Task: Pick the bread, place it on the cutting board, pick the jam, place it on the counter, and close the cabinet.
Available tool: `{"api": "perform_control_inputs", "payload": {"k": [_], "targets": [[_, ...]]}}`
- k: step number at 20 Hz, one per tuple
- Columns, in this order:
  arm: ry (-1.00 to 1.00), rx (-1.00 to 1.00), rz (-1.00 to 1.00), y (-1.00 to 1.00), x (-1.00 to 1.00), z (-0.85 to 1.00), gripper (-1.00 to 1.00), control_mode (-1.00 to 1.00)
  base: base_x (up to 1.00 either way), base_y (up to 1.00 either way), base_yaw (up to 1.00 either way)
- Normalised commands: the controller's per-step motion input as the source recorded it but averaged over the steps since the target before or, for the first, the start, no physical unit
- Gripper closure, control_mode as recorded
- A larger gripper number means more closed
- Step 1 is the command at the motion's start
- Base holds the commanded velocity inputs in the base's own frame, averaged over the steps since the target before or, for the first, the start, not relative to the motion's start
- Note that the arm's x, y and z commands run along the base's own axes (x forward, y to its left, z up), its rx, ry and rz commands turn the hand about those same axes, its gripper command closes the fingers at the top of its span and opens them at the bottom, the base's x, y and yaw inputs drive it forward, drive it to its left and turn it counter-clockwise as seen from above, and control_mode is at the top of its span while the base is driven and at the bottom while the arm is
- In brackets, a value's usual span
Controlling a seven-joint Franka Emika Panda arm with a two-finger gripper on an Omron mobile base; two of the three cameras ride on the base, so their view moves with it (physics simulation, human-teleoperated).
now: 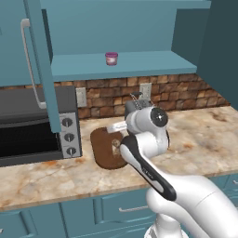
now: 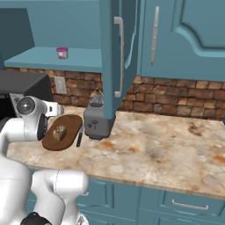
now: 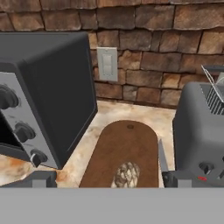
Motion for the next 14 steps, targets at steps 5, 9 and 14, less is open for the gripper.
{"api": "perform_control_inputs", "payload": {"k": [5,9,14], "targets": [[0.00,0.00,0.00,-0.06,-0.21,0.21,-1.00,-1.00,0.00,0.00,0.00],[-0.01,0.00,0.00,-0.10,-0.25,0.19,-1.00,-1.00,0.00,0.00,0.00],[-0.01,0.00,0.00,-0.08,-0.26,0.18,-1.00,-1.00,0.00,0.00,0.00]]}}
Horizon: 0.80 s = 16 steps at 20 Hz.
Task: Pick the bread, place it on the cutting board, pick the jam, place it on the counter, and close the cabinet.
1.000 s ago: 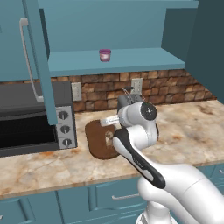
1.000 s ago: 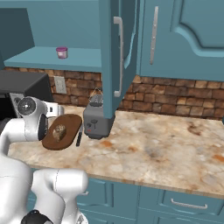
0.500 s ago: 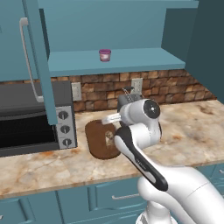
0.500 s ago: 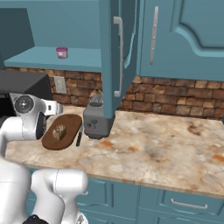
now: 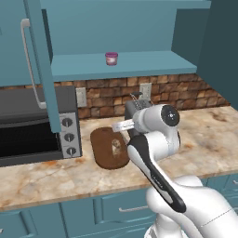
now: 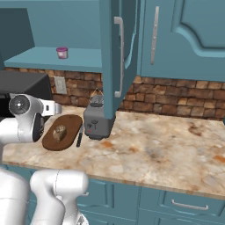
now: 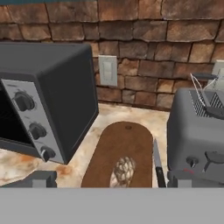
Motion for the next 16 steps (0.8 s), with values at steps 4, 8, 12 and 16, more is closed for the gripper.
{"api": "perform_control_inputs", "payload": {"k": [4,8,12,16], "targets": [[-0.02,0.00,0.00,-0.06,-0.21,0.15,-1.00,-1.00,0.00,0.00,0.00],[-0.04,0.00,0.00,-0.05,-0.08,0.23,-1.00,-1.00,0.00,0.00,0.00],[-0.02,0.00,0.00,-0.04,-0.02,0.32,-1.00,-1.00,0.00,0.00,0.00],[0.00,0.00,0.00,-0.01,0.00,0.37,-1.00,-1.00,0.00,0.00,0.00]]}}
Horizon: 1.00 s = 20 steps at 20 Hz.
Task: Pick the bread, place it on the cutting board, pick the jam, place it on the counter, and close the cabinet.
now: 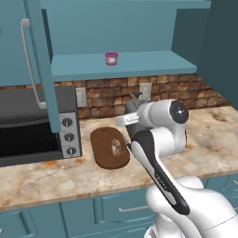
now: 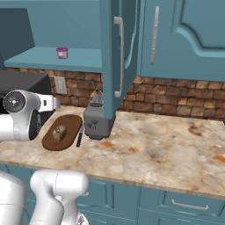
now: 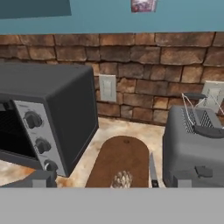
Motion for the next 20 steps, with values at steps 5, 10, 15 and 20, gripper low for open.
{"api": "perform_control_inputs", "payload": {"k": [5,10,15,20], "targets": [[0.00,0.00,0.00,0.00,0.00,0.31,-1.00,-1.00,0.00,0.00,0.00],[0.00,0.00,0.00,-0.01,0.00,0.29,-1.00,-1.00,0.00,0.00,0.00],[0.00,0.00,0.00,-0.05,0.00,0.31,-1.00,-1.00,0.00,0.00,0.00],[0.00,0.00,0.00,-0.04,0.00,0.28,-1.00,-1.00,0.00,0.00,0.00]]}}
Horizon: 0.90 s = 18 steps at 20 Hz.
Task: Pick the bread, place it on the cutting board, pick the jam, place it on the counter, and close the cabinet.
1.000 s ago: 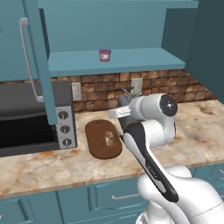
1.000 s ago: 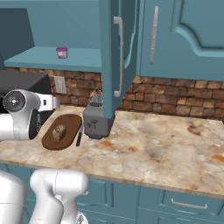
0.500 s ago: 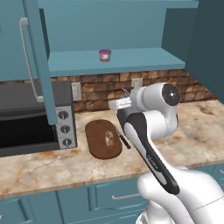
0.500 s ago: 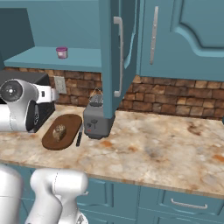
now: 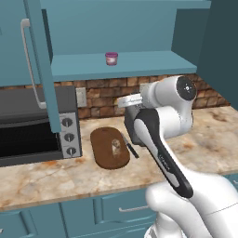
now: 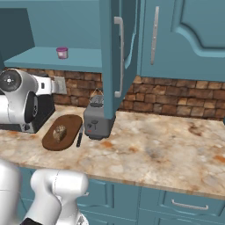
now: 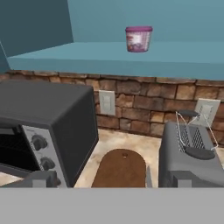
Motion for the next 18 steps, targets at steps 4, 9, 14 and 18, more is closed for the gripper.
{"api": "perform_control_inputs", "payload": {"k": [4,9,14,18], "targets": [[0.02,0.00,0.00,0.00,0.00,0.26,-1.00,-1.00,0.00,0.00,0.00],[0.03,0.00,0.00,0.00,0.00,0.28,-1.00,-1.00,0.00,0.00,0.00],[0.05,0.00,0.00,0.00,0.00,0.28,-1.00,-1.00,0.00,0.00,0.00],[0.04,0.00,0.00,0.00,0.00,0.23,-1.00,-1.00,0.00,0.00,0.00]]}}
